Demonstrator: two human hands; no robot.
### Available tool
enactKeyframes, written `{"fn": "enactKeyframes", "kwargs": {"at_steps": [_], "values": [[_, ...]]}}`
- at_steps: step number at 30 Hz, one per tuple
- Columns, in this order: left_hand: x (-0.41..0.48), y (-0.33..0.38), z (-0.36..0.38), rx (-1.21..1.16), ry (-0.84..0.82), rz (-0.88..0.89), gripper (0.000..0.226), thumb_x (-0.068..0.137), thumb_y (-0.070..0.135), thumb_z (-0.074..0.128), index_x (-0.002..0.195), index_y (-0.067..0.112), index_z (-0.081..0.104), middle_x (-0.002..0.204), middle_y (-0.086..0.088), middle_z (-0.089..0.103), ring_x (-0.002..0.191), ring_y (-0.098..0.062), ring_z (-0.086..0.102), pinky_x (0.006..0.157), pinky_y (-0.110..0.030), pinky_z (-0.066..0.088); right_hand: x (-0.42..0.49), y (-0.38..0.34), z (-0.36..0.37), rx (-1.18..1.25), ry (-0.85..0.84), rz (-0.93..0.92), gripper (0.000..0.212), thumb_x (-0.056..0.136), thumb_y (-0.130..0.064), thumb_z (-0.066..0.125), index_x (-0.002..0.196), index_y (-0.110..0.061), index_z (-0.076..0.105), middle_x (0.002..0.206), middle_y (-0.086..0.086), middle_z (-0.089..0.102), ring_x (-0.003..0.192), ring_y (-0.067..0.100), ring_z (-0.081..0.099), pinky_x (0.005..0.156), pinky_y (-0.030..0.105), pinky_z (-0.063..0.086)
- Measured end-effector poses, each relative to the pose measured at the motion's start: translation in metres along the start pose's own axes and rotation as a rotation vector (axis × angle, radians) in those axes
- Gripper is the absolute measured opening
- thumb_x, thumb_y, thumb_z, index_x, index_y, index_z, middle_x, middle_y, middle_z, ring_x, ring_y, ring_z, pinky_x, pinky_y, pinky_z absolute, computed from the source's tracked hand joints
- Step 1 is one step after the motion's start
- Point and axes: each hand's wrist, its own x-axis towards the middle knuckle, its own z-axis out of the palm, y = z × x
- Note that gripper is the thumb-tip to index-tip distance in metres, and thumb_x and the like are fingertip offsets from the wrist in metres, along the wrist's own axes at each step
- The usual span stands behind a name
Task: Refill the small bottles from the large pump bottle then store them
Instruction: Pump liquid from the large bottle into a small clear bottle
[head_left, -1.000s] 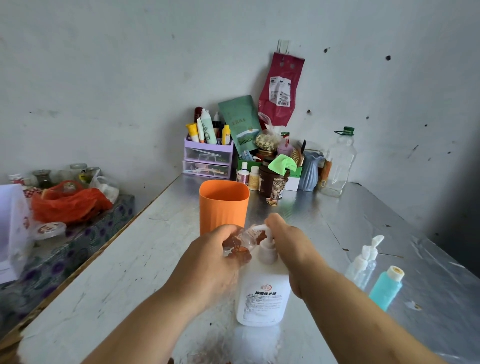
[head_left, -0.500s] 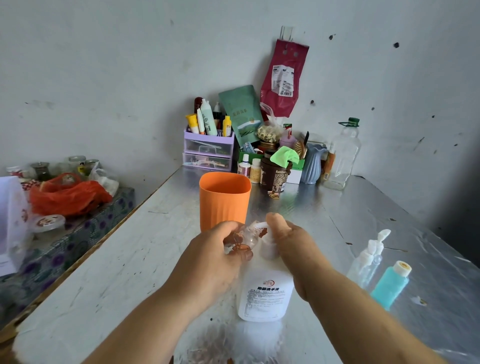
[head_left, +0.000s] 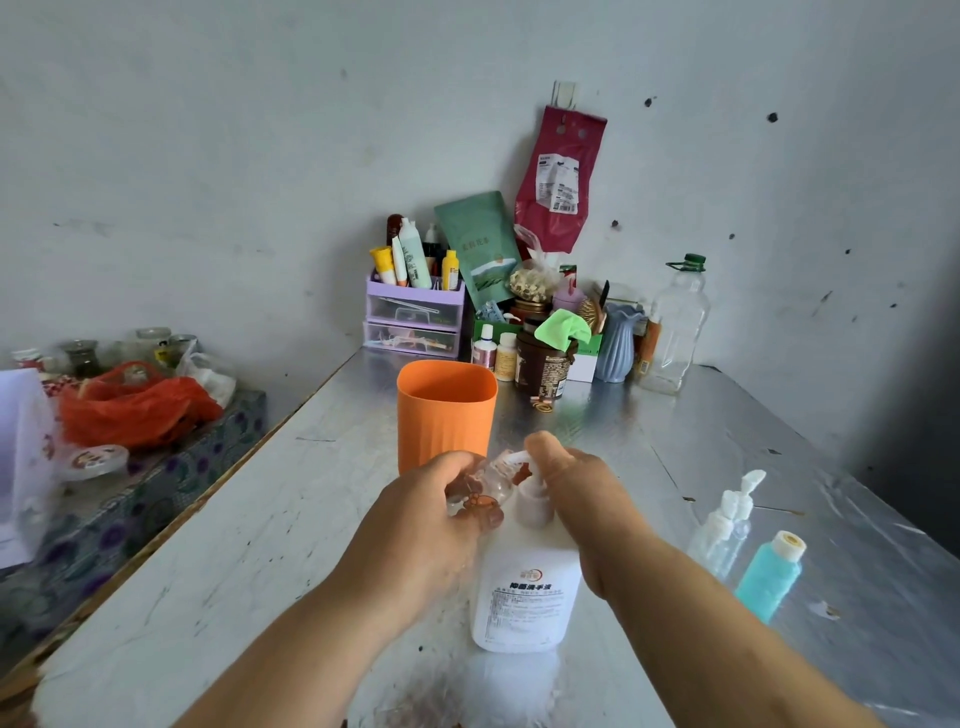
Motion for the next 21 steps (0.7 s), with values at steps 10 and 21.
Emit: {"fn": "enactKeyframes", "kwargs": {"at_steps": [10, 21], "values": [[0.001, -0.004, 0.0, -0.017, -0.014, -0.006, 0.034, 0.086, 0.032, 0.071, 0.117, 0.041, 0.06, 0.111, 0.019, 0.067, 0.1, -0.003, 0.063, 0.086, -0.036, 0.055, 0.007, 0.012, -0.001, 0.053, -0.016, -0.055, 0.024, 0.085, -0.039, 0.053, 0.075, -0.017, 0.058, 0.066, 0.006, 0.06, 0.06, 0.022, 0.056, 0.06, 0.029, 0.045], [-0.002, -0.004, 0.0, -0.011, -0.015, -0.022, 0.029, 0.087, 0.033, 0.069, 0.113, 0.043, 0.059, 0.109, 0.019, 0.066, 0.097, -0.002, 0.063, 0.085, -0.035, 0.056, 0.007, 0.011, -0.003, 0.007, -0.051, -0.03, 0.026, 0.089, -0.038, 0.05, 0.077, -0.017, 0.059, 0.064, 0.003, 0.06, 0.057, 0.019, 0.055, 0.059, 0.026, 0.045]]}}
